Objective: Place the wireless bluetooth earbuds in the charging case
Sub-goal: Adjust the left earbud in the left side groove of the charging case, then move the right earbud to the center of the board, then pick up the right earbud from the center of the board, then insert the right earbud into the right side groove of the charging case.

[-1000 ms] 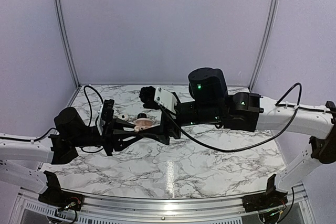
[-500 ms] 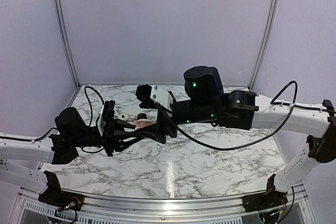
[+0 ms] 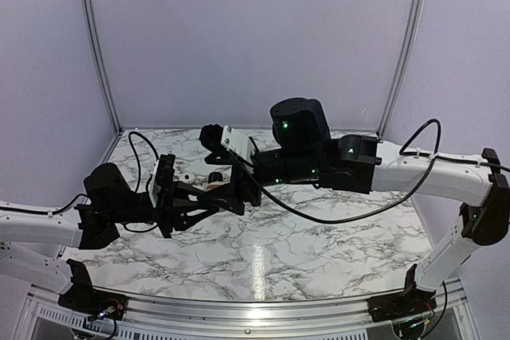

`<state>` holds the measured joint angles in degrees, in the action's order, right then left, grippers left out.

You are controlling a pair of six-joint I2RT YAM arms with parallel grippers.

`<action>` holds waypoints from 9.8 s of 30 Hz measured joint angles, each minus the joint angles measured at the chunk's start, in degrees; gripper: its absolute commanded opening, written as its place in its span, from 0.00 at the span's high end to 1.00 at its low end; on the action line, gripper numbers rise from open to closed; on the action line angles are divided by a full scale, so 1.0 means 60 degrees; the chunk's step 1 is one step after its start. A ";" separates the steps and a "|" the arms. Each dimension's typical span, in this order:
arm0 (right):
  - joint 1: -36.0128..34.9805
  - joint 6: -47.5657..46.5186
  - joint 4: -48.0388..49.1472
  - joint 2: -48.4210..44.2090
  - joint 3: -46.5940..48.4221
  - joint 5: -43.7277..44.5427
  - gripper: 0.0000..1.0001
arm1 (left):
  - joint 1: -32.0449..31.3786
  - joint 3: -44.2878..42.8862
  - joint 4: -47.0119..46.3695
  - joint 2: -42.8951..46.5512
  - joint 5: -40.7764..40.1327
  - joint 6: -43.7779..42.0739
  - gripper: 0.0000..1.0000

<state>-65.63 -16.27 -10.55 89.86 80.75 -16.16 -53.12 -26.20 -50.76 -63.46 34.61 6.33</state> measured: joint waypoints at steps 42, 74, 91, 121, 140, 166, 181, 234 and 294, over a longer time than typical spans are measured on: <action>0.3082 0.1075 -0.0590 -0.0688 -0.1399 -0.0834 0.24 | 0.0827 0.1217 0.0168 0.1035 -0.2696 0.0350 1.00; 0.3625 0.1974 -0.3504 0.5275 0.1647 -0.0270 0.25 | 0.0827 0.1304 0.0240 0.1024 -0.2590 0.0007 1.00; 0.3249 0.2000 -0.3617 0.5584 0.1712 0.1089 0.25 | 0.0827 0.1297 0.0259 0.0885 -0.2524 -0.0025 1.00; 0.3166 0.1111 -0.4878 0.5155 0.1541 0.2488 0.45 | 0.0831 0.1279 0.0295 0.0823 -0.2539 -0.0044 1.00; 0.2903 0.0849 -0.6553 0.7151 0.4707 0.1705 0.63 | 0.0991 0.1279 0.0353 0.0827 -0.2561 0.0237 1.00; 0.2280 0.0929 -0.6623 0.5956 0.2779 0.1665 0.85 | 0.0998 0.1279 0.0433 0.0874 -0.2561 0.0237 1.00; 0.1144 0.1392 -0.6910 0.3960 -0.0200 0.1279 0.81 | 0.0998 0.1268 0.0433 0.0871 -0.2444 0.0313 1.00; 0.1235 0.1341 -0.2743 -0.0637 0.0688 0.2579 0.91 | 0.0998 0.1457 -0.0229 0.1486 -0.1421 -0.0025 1.00; -0.0710 0.0244 0.3126 -0.0189 -0.1515 -0.0382 0.92 | 0.0834 0.1395 -0.0707 0.1785 -0.0430 -0.0160 1.00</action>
<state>-69.89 -14.81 8.21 88.73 71.66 -18.46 -48.12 -17.82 -55.00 -52.75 32.03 5.37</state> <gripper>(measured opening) 0.168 0.219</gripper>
